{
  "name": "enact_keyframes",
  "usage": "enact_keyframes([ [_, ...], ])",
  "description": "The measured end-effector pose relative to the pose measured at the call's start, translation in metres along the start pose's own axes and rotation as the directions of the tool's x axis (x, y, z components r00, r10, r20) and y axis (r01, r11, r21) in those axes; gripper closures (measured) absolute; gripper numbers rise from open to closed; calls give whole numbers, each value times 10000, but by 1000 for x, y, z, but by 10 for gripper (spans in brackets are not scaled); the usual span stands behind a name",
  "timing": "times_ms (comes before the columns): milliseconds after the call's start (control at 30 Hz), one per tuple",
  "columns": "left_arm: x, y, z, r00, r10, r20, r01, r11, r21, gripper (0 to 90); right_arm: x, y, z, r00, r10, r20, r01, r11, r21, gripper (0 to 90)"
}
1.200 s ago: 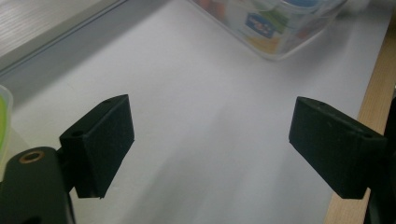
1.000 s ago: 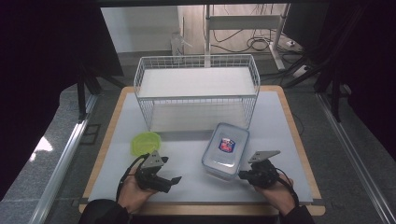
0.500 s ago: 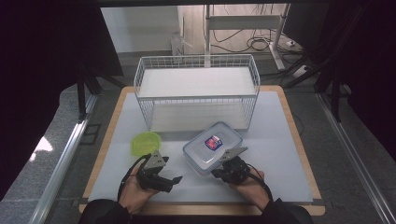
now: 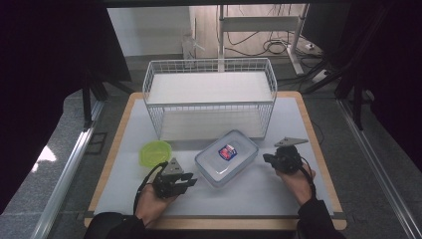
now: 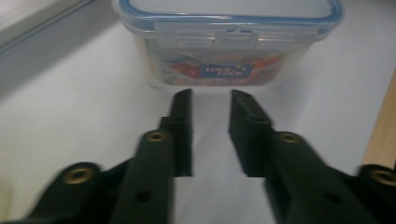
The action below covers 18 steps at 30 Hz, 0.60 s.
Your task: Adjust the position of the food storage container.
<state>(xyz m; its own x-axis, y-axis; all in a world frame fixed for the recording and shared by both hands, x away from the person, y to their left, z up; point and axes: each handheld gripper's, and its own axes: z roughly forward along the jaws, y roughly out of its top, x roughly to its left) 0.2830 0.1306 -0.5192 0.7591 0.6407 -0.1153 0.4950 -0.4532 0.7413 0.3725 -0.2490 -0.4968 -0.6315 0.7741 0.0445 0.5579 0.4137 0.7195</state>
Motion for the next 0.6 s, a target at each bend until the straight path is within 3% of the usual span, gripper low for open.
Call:
enact_keyframes([
  [67,1,1,3,10000,-24,1,24,10000,82,833,-5,3,5,10000,3,-25,-3,10000,-43,894],
  [200,3,5,18,9997,-235,-87,239,9987,451,877,-10,21,28,9985,-523,-174,521,9986,-71,892],
  [300,3,7,21,9996,-208,-203,218,9985,505,876,-11,26,40,9960,-720,-529,723,9974,37,894],
  [333,3,9,24,9994,-231,-261,244,9984,506,876,-11,27,42,9940,-671,-869,675,9977,14,899],
  [600,5,9,25,9969,-415,-663,467,9958,787,869,-6,19,32,9890,-625,-1343,687,9967,424,900],
])
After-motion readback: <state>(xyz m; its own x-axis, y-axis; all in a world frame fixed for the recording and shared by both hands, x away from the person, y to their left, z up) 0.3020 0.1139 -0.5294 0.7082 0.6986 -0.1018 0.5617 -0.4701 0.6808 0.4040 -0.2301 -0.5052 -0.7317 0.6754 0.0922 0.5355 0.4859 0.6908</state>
